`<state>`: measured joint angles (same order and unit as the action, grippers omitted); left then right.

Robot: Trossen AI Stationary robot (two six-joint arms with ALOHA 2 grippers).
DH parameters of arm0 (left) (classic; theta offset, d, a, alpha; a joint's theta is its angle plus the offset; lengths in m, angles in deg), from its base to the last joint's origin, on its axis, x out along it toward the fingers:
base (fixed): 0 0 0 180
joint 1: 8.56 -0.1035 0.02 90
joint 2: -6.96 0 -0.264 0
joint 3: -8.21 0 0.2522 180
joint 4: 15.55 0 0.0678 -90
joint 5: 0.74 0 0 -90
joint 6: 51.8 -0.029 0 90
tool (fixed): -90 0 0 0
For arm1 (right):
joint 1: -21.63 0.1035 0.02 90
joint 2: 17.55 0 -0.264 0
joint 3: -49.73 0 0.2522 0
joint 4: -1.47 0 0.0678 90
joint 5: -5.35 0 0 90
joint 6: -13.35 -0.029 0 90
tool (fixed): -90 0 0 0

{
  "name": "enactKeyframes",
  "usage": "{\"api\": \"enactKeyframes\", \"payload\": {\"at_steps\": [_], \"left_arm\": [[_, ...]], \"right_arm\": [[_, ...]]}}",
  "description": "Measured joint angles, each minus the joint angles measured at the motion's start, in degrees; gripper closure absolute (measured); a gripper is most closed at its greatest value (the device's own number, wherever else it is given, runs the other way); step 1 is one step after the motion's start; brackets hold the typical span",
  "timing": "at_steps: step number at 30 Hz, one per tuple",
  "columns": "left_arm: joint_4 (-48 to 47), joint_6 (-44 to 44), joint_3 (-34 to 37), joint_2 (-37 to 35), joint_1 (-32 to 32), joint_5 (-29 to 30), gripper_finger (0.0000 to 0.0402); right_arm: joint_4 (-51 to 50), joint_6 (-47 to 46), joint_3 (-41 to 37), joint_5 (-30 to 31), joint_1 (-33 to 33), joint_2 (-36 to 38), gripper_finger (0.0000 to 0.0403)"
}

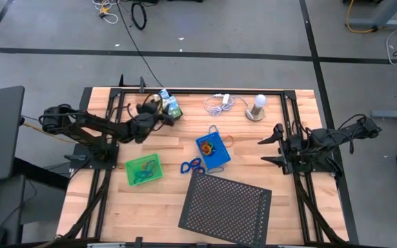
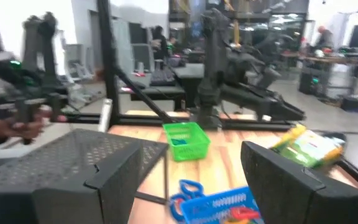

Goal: Pick & Place Office Desk Supplies
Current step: Put the top blue key band into the blue bin

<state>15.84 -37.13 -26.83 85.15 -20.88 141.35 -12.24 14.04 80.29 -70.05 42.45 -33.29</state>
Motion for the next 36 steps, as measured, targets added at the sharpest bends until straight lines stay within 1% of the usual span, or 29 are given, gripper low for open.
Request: {"api": "enactKeyframes", "payload": {"at_steps": [2,5,7,11,14,17,20,22,24,27,30,32,36], "left_arm": [[-2.0,-1.7,-1.1,0.0,0.2,-3.9,0.0182],[-5.3,-5.7,-3.3,0.0,1.2,-7.3,0.0182],[-6.2,-7.9,-4.4,0.0,1.9,-9.2,0.0183],[-6.9,-10.2,-5.8,-0.5,2.3,-14.2,0.0183],[-9.2,-10.3,-6.4,-1.2,2.0,-22.2,0.0183],[-12.1,-10.1,-7.0,-1.5,2.2,-31.2,0.0183],[-18.4,-9.3,-8.0,-1.8,2.5,-39.4,0.0183],[-24.2,-8.6,-8.7,-2.4,3.1,-43.6,0.0183],[-29.7,-7.5,-10.1,-2.4,4.2,-46.1,0.0183],[-38.1,-5.2,-12.5,-2.3,5.9,-48.2,0.0183],[-43.7,-2.3,-14.7,-1.7,7.4,-50.8,0.0183],[-45.6,0.0,-16.0,-0.9,8.4,-52.1,0.0183],[-48.7,3.0,-17.5,0.6,10.3,-52.4,0.0183]], "right_arm": [[-0.7,-0.3,0.0,1.9,-0.1,-0.1,0.0124],[-1.1,-0.6,0.0,4.7,-0.2,-1.9,0.0124],[-1.2,-0.9,0.0,6.5,-0.7,-4.0,0.0124],[-1.5,-3.3,0.2,7.1,-3.5,-9.7,0.0124],[-2.6,-4.9,1.4,6.7,-6.3,-14.7,0.0124],[-5.7,-6.3,3.7,4.4,-9.2,-19.8,0.0124],[-9.4,-6.5,6.6,2.8,-11.2,-24.1,0.0124],[-11.5,-6.1,8.7,2.0,-12.2,-26.4,0.0124],[-14.2,-5.6,11.0,1.9,-12.9,-27.8,0.0124],[-18.2,-4.7,14.9,1.7,-14.3,-29.4,0.0124],[-22.3,-4.2,18.5,1.7,-15.4,-30.4,0.0124],[-24.9,-4.0,20.1,1.7,-16.0,-30.7,0.0124],[-27.7,-3.7,22.2,1.7,-16.3,-30.8,0.0124]]}}
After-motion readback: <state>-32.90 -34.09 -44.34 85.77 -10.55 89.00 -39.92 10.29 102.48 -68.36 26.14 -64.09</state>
